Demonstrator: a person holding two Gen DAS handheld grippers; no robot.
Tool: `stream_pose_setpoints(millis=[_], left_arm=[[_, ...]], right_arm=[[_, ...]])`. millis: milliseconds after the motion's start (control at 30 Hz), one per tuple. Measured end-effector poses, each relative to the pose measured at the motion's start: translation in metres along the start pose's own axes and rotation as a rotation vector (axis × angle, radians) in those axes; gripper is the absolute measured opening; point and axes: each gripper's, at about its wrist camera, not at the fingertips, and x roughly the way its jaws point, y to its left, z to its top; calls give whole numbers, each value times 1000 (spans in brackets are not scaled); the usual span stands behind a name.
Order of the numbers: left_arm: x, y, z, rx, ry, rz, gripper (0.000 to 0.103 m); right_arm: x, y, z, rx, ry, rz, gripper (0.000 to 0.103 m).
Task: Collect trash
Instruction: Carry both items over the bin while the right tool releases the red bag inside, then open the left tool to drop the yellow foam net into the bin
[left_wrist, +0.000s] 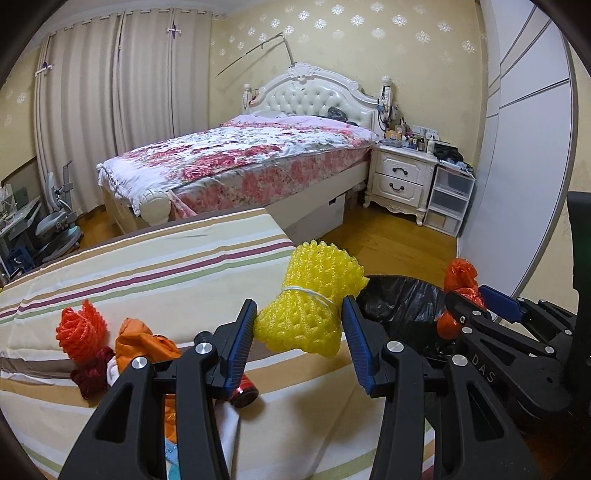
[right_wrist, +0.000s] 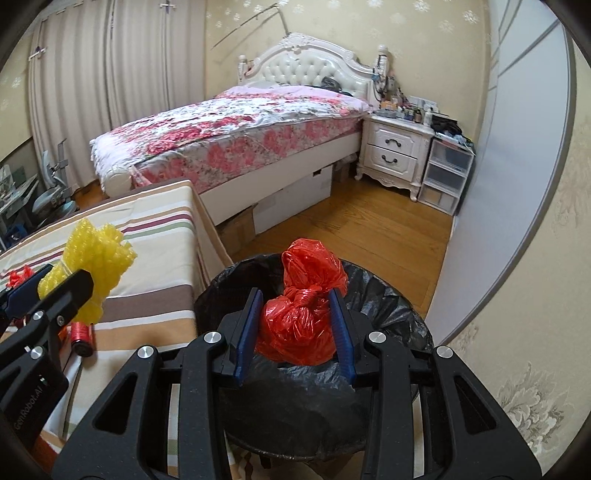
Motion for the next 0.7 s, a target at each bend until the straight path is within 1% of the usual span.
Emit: stream_pose_setpoints(millis=[133, 433, 500, 533, 567, 600, 633, 700], left_arm=[[13, -10, 4, 34, 17, -20, 47], [36, -27, 6, 85, 50, -27, 48], [40, -28, 6, 84, 60, -29, 51], [43, -29, 6, 85, 68, -32, 54], [45, -30, 7, 87, 72, -30, 57], [45, -31, 7, 88, 73, -30, 60], [46, -31, 7, 88, 73, -31, 63], [46, -31, 6, 89, 75, -31, 64]], right_arm=[[6, -3, 1, 18, 11, -18, 36], [17, -12, 4, 61, 27, -52, 36], [18, -15, 4, 75, 25, -60, 38], [19, -15, 4, 79, 27, -64, 41], [19, -17, 4, 84, 26, -69, 44], [19, -18, 4, 91, 22, -76, 50], [19, -19, 3, 96, 19, -79, 51], [18, -21, 3, 101, 18, -84, 51]])
